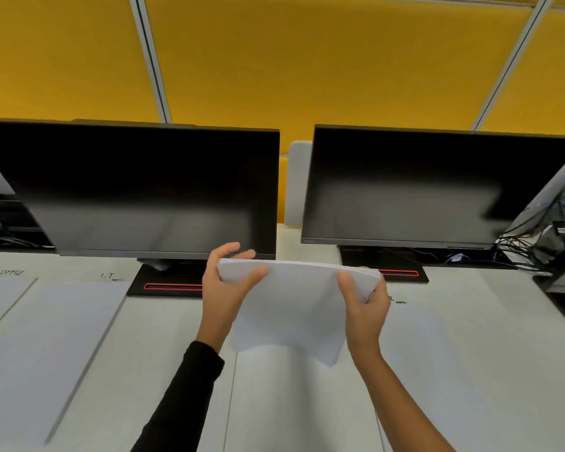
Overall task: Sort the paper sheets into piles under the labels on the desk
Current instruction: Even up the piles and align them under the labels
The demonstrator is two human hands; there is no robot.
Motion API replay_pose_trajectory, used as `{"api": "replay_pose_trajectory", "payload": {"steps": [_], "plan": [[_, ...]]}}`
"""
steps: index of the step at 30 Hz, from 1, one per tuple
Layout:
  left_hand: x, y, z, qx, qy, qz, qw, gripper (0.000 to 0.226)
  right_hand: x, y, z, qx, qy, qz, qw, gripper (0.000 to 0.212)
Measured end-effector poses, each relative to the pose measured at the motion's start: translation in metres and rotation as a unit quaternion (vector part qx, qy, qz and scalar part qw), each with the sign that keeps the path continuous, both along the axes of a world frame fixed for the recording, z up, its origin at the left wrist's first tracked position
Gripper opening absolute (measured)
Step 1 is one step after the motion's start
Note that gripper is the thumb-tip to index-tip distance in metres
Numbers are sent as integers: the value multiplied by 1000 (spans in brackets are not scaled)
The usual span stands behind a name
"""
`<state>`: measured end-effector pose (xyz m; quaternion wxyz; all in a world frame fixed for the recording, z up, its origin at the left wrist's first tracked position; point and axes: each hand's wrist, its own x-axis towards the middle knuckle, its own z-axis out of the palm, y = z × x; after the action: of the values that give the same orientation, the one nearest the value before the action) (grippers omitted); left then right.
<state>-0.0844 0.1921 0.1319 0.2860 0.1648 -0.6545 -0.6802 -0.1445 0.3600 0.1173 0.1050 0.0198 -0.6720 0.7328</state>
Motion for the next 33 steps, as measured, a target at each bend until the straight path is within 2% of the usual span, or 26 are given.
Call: {"api": "replay_pose_trajectory", "payload": {"steps": [2,5,8,13,17,20,22,23,24,25,26,28,30,33], "plan": [[-4,4,7,24,17,28,999,49,-2,-2,7,-18,13,-13,1000,62],[-10,14,13,69,34,98,992,8,-7,-9,17,-63,-39,-42,996,37],[-16,18,11,85,14,145,986,13,-14,-13,21,-92,-84,-70,990,33],[-19,10,8,27,-17,168,985,19,-19,-15,20,-77,-80,-85,990,28],[-18,7,7,53,-6,137,989,15,-19,-16,21,-68,-89,-83,990,29],[-15,7,4,74,11,78,994,16,-17,-17,21,-86,-76,-68,991,23],[-11,3,-3,41,33,13,999,48,-14,-16,15,-72,-39,-44,996,45],[-9,0,-7,20,25,-18,999,68,-12,-14,9,-55,-21,-27,998,60],[-7,-3,-11,7,4,-35,999,77,-10,-12,4,-37,-12,-12,999,70],[-6,-5,-14,2,-16,-46,999,74,-9,-10,-2,-22,-11,-3,1000,73],[-5,-5,-17,4,-26,-50,998,61,-8,-9,-6,-12,-18,-1,1000,68],[-5,-1,-15,12,-24,-40,999,33,-8,-8,-8,-14,-34,-25,999,45],[-6,4,-11,12,-5,-23,1000,29,-8,-7,0,-33,-29,-47,998,30],[-4,11,-10,33,28,14,999,30,-6,-4,4,-34,-9,-44,998,25]]}}
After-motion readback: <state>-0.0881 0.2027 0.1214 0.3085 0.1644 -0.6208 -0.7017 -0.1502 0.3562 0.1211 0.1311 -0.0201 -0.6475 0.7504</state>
